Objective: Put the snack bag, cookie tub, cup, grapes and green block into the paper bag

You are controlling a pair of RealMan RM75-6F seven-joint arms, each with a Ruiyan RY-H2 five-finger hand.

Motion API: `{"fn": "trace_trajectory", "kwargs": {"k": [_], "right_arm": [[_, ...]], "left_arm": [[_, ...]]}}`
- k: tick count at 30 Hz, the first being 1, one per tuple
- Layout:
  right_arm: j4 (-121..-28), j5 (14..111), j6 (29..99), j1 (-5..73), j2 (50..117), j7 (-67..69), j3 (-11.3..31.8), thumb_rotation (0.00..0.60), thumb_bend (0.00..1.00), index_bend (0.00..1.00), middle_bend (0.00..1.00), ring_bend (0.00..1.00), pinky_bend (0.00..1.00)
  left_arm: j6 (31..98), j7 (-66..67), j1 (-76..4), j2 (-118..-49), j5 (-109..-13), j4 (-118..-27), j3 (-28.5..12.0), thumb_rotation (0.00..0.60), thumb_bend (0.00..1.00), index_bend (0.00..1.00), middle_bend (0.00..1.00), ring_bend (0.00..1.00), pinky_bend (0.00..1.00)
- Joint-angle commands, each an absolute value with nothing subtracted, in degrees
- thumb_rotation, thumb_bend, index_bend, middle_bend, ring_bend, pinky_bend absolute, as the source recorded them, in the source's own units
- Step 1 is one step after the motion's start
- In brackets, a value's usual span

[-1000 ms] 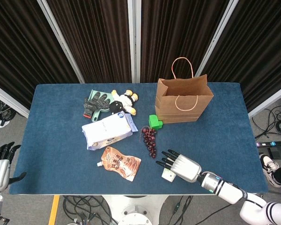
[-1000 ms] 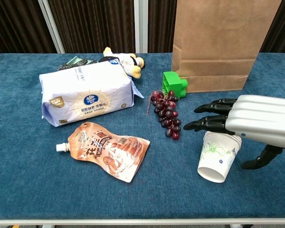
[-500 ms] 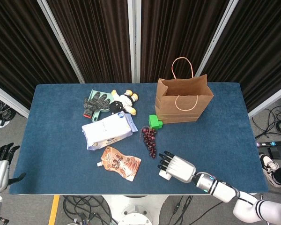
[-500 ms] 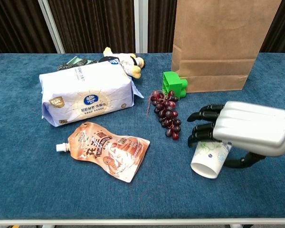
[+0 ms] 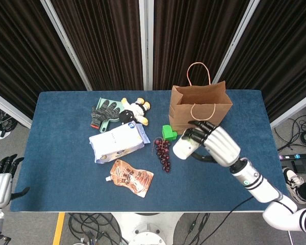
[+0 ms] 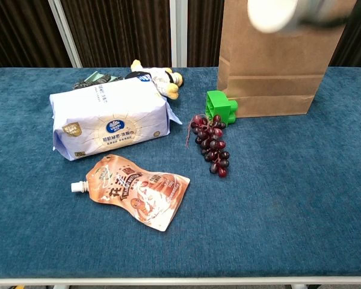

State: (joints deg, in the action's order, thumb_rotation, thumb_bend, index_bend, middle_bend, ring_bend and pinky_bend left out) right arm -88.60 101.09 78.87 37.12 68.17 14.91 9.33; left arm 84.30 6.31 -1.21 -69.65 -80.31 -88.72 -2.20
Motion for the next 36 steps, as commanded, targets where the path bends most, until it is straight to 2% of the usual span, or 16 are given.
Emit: {"fn": "trace_trajectory", "kwargs": {"k": [1, 6, 11, 17, 25, 29, 31, 36], "right_arm": [[-91.54, 96.23, 80.26, 38.36, 65.2, 18.85, 14.09, 0.6, 0.17, 0.36, 0.38, 0.19, 0.3], [-92.79, 89.41, 77.92, 40.01, 62.88, 24.82, 18.87, 0.6, 0.17, 0.36, 0.38, 0.19, 0.31], [-90.25, 81.46, 71.88, 42.3, 63.25, 22.22, 21.47, 0.6, 0.18, 0.36, 0.38, 0.19, 0.31], [-85.14, 73.23, 60.94, 46.11, 65.52, 18.95, 21.53, 0.6, 0.17, 0.35, 0.38, 0.19, 0.31], [-78.47, 66.47, 52.28, 50.25, 69.87, 15.87, 21.84, 0.6, 0.17, 0.32, 0.37, 0.18, 0.31], [-76.85, 65.43, 50.7, 50.78, 70.91, 14.43, 21.3, 0.6, 0.17, 0.29, 0.35, 0.17, 0.3], [-76.33, 64.59, 49.59, 50.94, 71.11, 14.16, 21.17, 0.6, 0.17, 0.27, 0.34, 0.16, 0.29], [-75.87, 62.36, 46.19, 51.13, 70.54, 13.28, 20.67, 0.6, 0.17, 0.15, 0.26, 0.09, 0.24]], "left_arm": [[84.34, 6.26, -1.12, -69.62, -80.28, -88.71, -2.12, 0.6, 0.04, 0.23, 0.2, 0.12, 0.15], [84.39, 6.03, -0.98, -69.71, -80.2, -88.49, -2.05, 0.6, 0.04, 0.23, 0.2, 0.12, 0.15], [84.32, 5.88, -0.9, -69.76, -80.24, -88.43, -1.9, 0.6, 0.04, 0.23, 0.2, 0.12, 0.15], [84.1, 5.64, -0.94, -69.81, -80.14, -88.24, -1.9, 0.6, 0.04, 0.23, 0.2, 0.12, 0.15], [84.04, 5.47, -0.8, -69.83, -79.85, -88.21, -1.88, 0.6, 0.04, 0.23, 0.2, 0.12, 0.15], [83.96, 5.32, -0.64, -69.85, -79.6, -88.09, -1.82, 0.6, 0.04, 0.23, 0.2, 0.12, 0.15], [83.89, 5.34, -0.66, -69.87, -79.59, -88.06, -1.81, 0.6, 0.04, 0.23, 0.2, 0.12, 0.15], [83.84, 5.44, -0.8, -70.03, -79.82, -88.01, -1.82, 0.6, 0.04, 0.23, 0.2, 0.12, 0.15]]}}
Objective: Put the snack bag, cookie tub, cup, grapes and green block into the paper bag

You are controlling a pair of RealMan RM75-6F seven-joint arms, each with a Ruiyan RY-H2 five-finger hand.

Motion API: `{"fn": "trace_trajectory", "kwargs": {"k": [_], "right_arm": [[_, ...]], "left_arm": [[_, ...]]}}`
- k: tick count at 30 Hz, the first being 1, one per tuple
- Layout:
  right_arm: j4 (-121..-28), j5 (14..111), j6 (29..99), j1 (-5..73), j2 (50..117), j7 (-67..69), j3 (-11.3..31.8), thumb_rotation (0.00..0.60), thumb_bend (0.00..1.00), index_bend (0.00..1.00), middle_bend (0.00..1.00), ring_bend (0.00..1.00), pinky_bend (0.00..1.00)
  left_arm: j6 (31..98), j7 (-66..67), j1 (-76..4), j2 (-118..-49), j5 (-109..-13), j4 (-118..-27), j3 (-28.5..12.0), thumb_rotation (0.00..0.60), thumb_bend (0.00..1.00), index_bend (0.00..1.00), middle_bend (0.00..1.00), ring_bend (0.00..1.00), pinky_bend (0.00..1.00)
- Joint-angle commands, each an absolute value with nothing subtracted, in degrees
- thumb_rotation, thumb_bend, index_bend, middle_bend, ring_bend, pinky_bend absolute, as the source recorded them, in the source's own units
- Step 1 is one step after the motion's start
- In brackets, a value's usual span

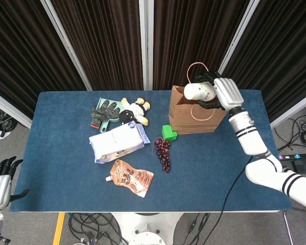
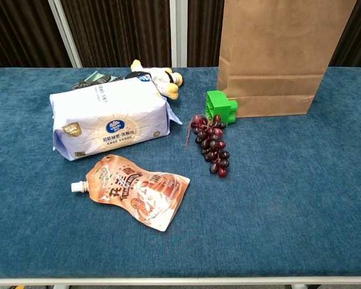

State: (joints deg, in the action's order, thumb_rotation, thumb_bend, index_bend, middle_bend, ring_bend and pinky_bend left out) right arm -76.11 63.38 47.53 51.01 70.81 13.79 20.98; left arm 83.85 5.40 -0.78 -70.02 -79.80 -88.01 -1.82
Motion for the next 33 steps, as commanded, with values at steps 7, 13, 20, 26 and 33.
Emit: {"fn": "trace_trajectory", "kwargs": {"k": [7, 13, 20, 26, 33], "right_arm": [[-77.54, 61.52, 42.01, 50.9, 67.83, 14.55, 20.44, 0.6, 0.18, 0.0, 0.1, 0.0, 0.12], [-81.89, 70.01, 51.3, 46.7, 65.75, 19.72, 20.97, 0.6, 0.18, 0.0, 0.12, 0.0, 0.11], [-87.28, 84.68, 66.48, 37.41, 61.24, 24.45, 15.47, 0.6, 0.18, 0.11, 0.31, 0.13, 0.3], [-88.26, 95.38, 74.16, 31.32, 59.0, 29.42, 7.8, 0.6, 0.18, 0.24, 0.41, 0.23, 0.42], [-87.53, 106.31, 73.52, 32.34, 57.82, 31.47, 1.42, 0.6, 0.18, 0.24, 0.39, 0.23, 0.42]], "left_arm": [[83.77, 5.65, -0.99, -69.81, -79.78, -88.27, -2.04, 0.6, 0.04, 0.23, 0.2, 0.12, 0.15], [84.09, 5.8, -0.82, -69.93, -79.89, -88.25, -1.96, 0.6, 0.04, 0.23, 0.2, 0.12, 0.15], [84.25, 5.77, -0.98, -69.92, -80.22, -88.27, -2.09, 0.6, 0.04, 0.23, 0.2, 0.12, 0.15], [84.19, 6.09, -1.32, -69.66, -80.63, -88.45, -2.17, 0.6, 0.04, 0.23, 0.2, 0.12, 0.15], [84.38, 6.98, -1.71, -69.4, -81.29, -89.38, -2.24, 0.6, 0.04, 0.23, 0.2, 0.12, 0.15]]}}
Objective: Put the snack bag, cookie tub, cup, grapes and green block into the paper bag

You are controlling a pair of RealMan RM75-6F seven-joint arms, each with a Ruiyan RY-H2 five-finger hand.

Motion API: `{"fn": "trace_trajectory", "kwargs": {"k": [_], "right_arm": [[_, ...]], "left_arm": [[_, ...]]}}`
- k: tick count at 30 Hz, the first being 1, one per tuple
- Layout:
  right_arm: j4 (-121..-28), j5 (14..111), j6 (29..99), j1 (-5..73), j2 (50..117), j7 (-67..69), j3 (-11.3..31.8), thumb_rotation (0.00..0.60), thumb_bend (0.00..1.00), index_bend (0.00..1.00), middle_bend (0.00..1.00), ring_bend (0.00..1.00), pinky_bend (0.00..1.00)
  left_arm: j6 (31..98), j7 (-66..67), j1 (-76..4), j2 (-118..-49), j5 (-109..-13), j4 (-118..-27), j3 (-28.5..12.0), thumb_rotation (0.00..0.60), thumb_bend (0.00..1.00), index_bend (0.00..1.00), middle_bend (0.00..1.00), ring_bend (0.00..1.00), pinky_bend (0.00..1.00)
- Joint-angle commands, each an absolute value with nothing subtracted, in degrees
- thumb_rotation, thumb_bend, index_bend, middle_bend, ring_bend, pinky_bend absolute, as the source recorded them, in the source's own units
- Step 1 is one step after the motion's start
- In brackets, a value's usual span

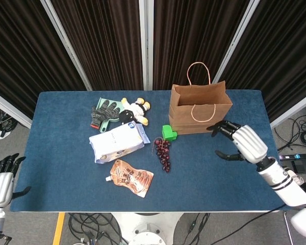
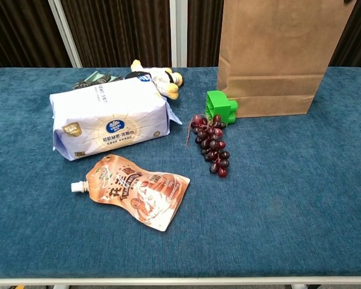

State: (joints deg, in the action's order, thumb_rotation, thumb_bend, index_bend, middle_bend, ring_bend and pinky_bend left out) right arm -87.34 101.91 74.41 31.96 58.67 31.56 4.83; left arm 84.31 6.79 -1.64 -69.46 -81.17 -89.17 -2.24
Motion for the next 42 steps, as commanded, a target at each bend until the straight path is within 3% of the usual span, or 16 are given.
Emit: {"fn": "trace_trajectory", "kwargs": {"k": [1, 6, 14, 23, 35, 37, 42], "right_arm": [[-88.39, 106.97, 70.86, 33.48, 57.7, 29.71, 0.77, 0.6, 0.17, 0.24, 0.39, 0.22, 0.42], [-91.77, 104.35, 56.8, 38.97, 60.42, 17.04, 1.27, 0.6, 0.07, 0.11, 0.27, 0.11, 0.31], [-88.82, 92.64, 40.47, 47.01, 73.45, -0.11, 6.16, 0.6, 0.06, 0.0, 0.15, 0.0, 0.18], [-77.45, 85.02, 36.94, 51.27, 86.9, -11.83, 7.98, 0.6, 0.07, 0.0, 0.12, 0.0, 0.14], [-65.29, 81.17, 34.92, 54.15, 96.8, -14.02, 6.87, 0.6, 0.12, 0.0, 0.14, 0.0, 0.13], [-63.39, 81.73, 36.25, 54.07, 98.22, -14.2, 6.52, 0.6, 0.17, 0.06, 0.21, 0.02, 0.17], [-60.0, 84.66, 40.54, 53.51, 100.42, -11.93, 5.13, 0.6, 0.26, 0.4, 0.4, 0.23, 0.43]], "left_arm": [[84.43, 7.13, -1.71, -69.37, -81.31, -89.54, -2.24, 0.6, 0.04, 0.23, 0.2, 0.12, 0.15], [84.64, 7.33, -1.46, -69.33, -81.03, -89.97, -2.15, 0.6, 0.04, 0.23, 0.2, 0.12, 0.15], [85.14, 6.47, -0.49, -69.56, -80.39, -89.25, -1.72, 0.6, 0.04, 0.23, 0.2, 0.12, 0.15], [84.87, 5.38, -0.47, -70.0, -80.15, -88.14, -1.9, 0.6, 0.04, 0.23, 0.2, 0.12, 0.15], [84.2, 5.33, -0.86, -70.2, -79.99, -87.85, -2.07, 0.6, 0.04, 0.23, 0.2, 0.12, 0.15], [84.22, 5.34, -0.8, -70.2, -79.89, -87.83, -2.07, 0.6, 0.04, 0.23, 0.2, 0.12, 0.15], [84.34, 5.18, -0.62, -70.13, -79.79, -87.8, -2.04, 0.6, 0.04, 0.23, 0.2, 0.12, 0.15]]}}
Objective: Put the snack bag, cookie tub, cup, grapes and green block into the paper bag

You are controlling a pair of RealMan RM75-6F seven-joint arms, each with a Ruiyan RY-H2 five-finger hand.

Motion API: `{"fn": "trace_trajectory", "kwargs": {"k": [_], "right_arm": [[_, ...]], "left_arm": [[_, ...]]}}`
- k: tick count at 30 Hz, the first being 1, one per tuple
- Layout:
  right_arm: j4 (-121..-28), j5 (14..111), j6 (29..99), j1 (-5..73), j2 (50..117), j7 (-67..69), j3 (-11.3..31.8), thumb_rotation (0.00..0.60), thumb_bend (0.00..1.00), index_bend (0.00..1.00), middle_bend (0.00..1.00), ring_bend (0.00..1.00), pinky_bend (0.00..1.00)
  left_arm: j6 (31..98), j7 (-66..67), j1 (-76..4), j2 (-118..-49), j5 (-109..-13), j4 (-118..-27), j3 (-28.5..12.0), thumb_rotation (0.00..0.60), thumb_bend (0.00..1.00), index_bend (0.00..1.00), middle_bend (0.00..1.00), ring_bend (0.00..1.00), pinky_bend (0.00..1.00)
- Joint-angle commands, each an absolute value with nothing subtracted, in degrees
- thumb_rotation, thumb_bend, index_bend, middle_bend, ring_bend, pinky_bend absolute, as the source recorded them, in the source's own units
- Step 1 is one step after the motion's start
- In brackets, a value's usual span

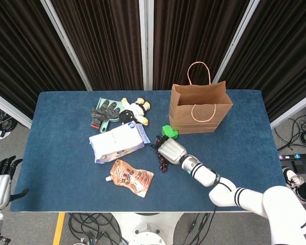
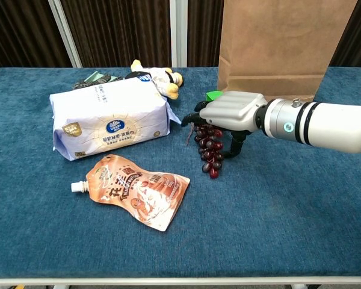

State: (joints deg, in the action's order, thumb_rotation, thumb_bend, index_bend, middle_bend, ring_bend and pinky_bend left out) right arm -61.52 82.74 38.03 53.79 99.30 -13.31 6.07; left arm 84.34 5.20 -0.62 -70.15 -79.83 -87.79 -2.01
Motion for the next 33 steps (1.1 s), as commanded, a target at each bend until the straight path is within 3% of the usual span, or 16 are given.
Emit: {"fn": "trace_trajectory", "kwargs": {"k": [1, 3, 6, 16, 23, 29, 33], "right_arm": [[-59.54, 85.55, 41.78, 53.36, 100.56, -11.43, 4.82, 0.6, 0.28, 0.44, 0.43, 0.26, 0.48], [-59.02, 87.17, 43.96, 52.96, 100.37, -9.89, 4.07, 0.6, 0.32, 0.54, 0.5, 0.35, 0.6], [-60.31, 89.14, 47.26, 52.27, 98.67, -7.37, 3.37, 0.6, 0.35, 0.61, 0.55, 0.4, 0.68], [-78.69, 98.24, 67.51, 47.3, 82.26, 0.12, 3.37, 0.6, 0.34, 0.62, 0.56, 0.42, 0.69], [-90.49, 100.01, 80.3, 42.83, 69.22, 3.18, 7.58, 0.6, 0.32, 0.62, 0.57, 0.42, 0.68], [-93.99, 94.09, 82.04, 41.47, 63.51, 6.17, 12.86, 0.6, 0.32, 0.62, 0.57, 0.42, 0.66], [-93.26, 86.28, 77.44, 42.11, 61.66, 4.06, 16.0, 0.6, 0.31, 0.61, 0.56, 0.41, 0.64]], "left_arm": [[84.32, 5.14, -0.62, -70.13, -79.76, -87.79, -2.05, 0.6, 0.04, 0.23, 0.2, 0.12, 0.15], [84.29, 5.08, -0.62, -70.16, -79.79, -87.77, -2.03, 0.6, 0.04, 0.23, 0.2, 0.12, 0.15], [84.37, 4.96, -0.53, -70.29, -79.81, -87.65, -1.99, 0.6, 0.04, 0.23, 0.2, 0.12, 0.15], [84.73, 4.91, -0.67, -70.24, -80.42, -87.53, -2.11, 0.6, 0.04, 0.23, 0.2, 0.12, 0.15], [84.61, 5.58, -1.08, -69.94, -80.89, -88.14, -2.2, 0.6, 0.04, 0.23, 0.2, 0.12, 0.15], [84.66, 6.08, -1.41, -69.7, -81.25, -88.71, -2.32, 0.6, 0.04, 0.23, 0.2, 0.12, 0.15], [84.56, 6.22, -1.41, -69.53, -81.18, -88.97, -2.24, 0.6, 0.04, 0.23, 0.2, 0.12, 0.15]]}}
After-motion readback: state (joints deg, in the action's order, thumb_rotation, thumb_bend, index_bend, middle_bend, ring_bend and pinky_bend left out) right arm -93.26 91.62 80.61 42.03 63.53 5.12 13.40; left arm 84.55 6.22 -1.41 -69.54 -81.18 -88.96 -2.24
